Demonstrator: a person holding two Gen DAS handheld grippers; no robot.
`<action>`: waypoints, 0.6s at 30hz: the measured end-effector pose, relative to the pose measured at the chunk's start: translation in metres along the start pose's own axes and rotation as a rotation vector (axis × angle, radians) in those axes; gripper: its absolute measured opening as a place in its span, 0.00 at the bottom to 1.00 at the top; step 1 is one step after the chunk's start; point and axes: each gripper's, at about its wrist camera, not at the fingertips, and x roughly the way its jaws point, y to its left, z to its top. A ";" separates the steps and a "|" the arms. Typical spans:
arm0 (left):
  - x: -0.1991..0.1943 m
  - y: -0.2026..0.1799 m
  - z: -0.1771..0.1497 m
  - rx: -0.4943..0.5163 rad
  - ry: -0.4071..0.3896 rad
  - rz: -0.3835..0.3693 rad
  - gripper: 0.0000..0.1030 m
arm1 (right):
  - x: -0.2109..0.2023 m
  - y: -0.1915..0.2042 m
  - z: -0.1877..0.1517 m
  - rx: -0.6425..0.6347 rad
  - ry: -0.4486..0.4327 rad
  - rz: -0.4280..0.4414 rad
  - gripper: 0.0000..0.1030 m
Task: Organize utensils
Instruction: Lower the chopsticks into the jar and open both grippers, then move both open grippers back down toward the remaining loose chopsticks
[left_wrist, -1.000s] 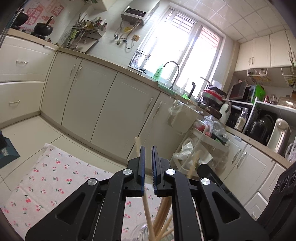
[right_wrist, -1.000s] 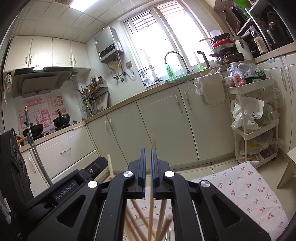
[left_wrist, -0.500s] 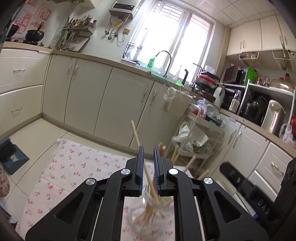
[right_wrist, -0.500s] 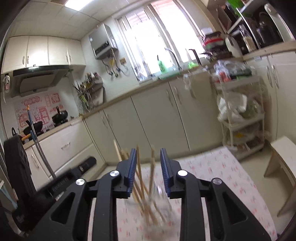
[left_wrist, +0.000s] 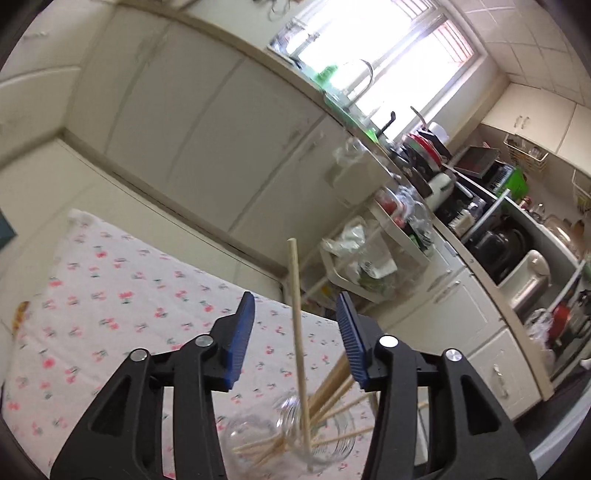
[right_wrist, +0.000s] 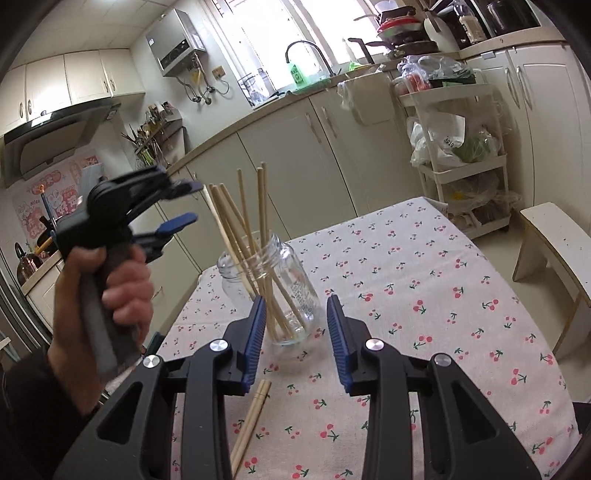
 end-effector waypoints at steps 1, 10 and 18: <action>0.007 0.001 0.003 -0.006 0.013 -0.014 0.48 | 0.001 -0.001 0.000 0.004 0.001 0.001 0.33; 0.029 -0.011 0.014 0.013 0.150 -0.312 0.51 | 0.008 -0.008 -0.001 0.025 0.025 0.001 0.34; -0.026 -0.040 -0.015 0.164 0.173 -0.260 0.53 | -0.003 0.006 -0.004 0.001 0.058 0.012 0.36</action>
